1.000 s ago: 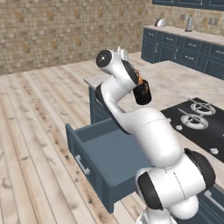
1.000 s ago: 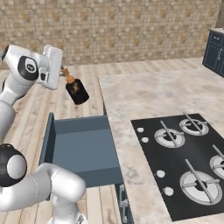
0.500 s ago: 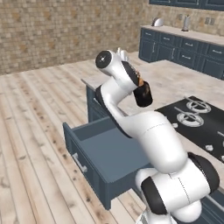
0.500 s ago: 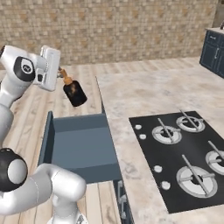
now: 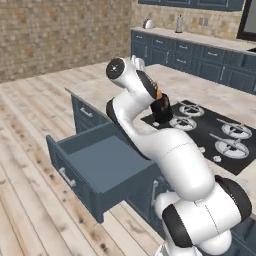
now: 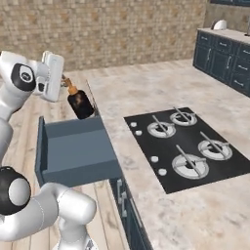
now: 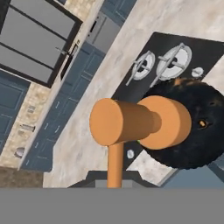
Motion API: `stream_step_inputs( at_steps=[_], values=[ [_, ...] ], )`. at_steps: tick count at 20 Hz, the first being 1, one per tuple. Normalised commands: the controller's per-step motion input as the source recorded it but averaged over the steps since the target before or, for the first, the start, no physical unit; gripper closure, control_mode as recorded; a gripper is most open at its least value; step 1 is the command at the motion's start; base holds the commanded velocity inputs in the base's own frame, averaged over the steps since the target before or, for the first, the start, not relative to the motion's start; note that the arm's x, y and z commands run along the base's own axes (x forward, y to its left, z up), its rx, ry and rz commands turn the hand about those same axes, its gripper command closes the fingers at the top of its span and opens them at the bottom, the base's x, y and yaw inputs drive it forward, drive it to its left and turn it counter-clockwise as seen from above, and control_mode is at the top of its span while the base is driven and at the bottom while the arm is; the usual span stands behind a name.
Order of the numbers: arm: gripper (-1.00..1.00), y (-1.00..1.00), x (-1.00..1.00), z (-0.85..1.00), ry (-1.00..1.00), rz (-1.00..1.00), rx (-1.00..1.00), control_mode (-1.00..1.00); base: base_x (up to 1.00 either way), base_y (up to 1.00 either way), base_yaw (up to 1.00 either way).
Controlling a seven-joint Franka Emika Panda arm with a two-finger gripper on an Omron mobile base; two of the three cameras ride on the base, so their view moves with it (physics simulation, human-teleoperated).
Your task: Restock the sink supplies by placing the sponge and soap dispenser on the counter and next to the sink. Make sure the soap dispenser is upright.
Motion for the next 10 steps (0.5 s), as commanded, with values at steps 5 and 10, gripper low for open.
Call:
stream_step_inputs(
  at_steps=[5,10],
  values=[
    [1.0,0.0,0.0,0.0,0.0,0.0,0.0,1.0,-0.81,0.07,-0.39],
    [1.0,0.0,0.0,0.0,0.0,0.0,0.0,1.0,-0.84,0.1,-0.45]
  ],
)
